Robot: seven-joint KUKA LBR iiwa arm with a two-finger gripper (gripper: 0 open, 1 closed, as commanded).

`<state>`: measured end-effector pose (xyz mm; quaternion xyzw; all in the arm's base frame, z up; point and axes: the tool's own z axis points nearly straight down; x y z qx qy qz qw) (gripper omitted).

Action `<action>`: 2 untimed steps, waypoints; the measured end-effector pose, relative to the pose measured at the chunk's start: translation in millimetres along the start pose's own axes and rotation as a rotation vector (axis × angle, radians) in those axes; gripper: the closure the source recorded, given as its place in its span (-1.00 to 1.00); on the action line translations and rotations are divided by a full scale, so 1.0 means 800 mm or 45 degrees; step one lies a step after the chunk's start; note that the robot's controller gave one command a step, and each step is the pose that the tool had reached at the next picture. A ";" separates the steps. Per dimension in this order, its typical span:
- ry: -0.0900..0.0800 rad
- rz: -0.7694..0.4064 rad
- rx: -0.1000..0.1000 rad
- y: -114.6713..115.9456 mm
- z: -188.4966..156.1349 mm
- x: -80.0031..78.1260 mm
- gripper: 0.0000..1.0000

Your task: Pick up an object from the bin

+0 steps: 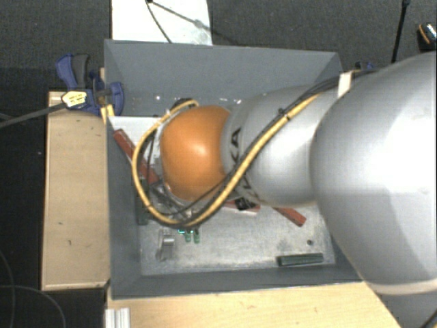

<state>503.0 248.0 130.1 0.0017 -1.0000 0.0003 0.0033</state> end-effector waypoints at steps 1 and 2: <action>-0.002 0.082 0.005 -0.088 0.080 -0.016 -1.00; -0.010 0.016 0.000 -0.195 0.072 -0.042 -1.00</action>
Offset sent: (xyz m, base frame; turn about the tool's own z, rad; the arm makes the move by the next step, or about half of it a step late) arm 0.0126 -0.0648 -0.0601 0.0565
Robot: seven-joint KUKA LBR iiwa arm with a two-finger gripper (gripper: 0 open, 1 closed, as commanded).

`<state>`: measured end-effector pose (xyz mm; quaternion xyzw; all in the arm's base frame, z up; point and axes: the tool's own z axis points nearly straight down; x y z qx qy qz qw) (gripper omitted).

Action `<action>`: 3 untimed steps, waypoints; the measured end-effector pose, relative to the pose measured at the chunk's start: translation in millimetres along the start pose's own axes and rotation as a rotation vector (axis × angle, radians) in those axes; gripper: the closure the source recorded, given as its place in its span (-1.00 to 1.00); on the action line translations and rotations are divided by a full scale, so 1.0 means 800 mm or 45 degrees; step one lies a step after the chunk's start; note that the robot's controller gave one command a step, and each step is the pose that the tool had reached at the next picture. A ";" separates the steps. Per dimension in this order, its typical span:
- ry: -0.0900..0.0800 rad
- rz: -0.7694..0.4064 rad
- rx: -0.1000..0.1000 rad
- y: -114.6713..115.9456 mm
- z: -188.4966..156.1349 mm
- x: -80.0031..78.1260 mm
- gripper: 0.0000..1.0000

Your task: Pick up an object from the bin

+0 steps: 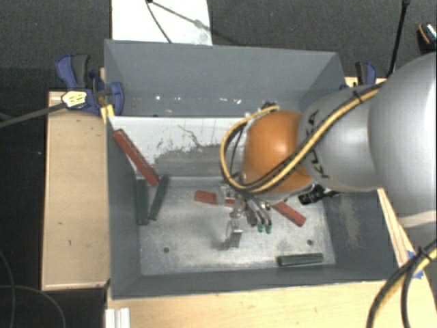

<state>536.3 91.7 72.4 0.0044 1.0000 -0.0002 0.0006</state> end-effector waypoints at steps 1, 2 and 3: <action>-0.007 -0.092 -0.002 0.026 0.002 -0.062 -1.00; -0.007 -0.192 -0.001 -0.025 0.002 -0.070 -1.00; -0.005 -0.186 -0.003 -0.022 0.002 -0.069 1.00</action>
Offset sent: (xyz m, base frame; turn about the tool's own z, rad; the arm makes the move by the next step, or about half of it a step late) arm 0.0466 0.0197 -0.0024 -0.0730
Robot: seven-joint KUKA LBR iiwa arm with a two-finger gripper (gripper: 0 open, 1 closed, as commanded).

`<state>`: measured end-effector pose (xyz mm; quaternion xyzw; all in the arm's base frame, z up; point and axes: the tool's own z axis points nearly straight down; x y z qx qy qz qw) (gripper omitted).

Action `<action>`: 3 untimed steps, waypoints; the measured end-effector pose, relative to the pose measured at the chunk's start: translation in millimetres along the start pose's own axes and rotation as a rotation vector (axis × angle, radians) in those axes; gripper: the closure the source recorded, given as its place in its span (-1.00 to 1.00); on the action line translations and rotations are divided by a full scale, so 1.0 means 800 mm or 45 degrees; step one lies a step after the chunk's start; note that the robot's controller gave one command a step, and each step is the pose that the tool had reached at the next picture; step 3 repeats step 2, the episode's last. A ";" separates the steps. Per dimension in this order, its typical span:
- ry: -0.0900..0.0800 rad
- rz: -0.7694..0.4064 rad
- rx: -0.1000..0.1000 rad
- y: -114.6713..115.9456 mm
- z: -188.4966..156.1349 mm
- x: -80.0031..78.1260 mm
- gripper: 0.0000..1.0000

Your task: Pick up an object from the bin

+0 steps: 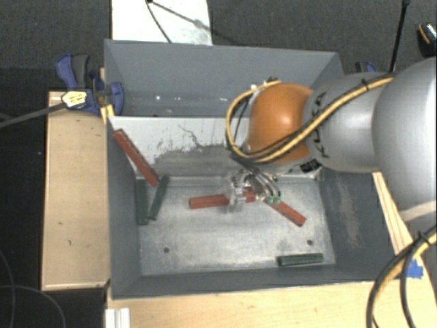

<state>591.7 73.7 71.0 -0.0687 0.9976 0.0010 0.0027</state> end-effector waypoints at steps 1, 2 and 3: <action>-0.006 -0.279 0.003 -0.010 -0.137 0.006 1.00; -0.003 -0.271 0.001 0.010 -0.183 0.021 1.00; -0.003 -0.271 0.001 0.010 -0.183 0.021 1.00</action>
Offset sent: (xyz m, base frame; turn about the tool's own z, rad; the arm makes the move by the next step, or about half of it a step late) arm -0.0067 -0.0089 0.1049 -0.2205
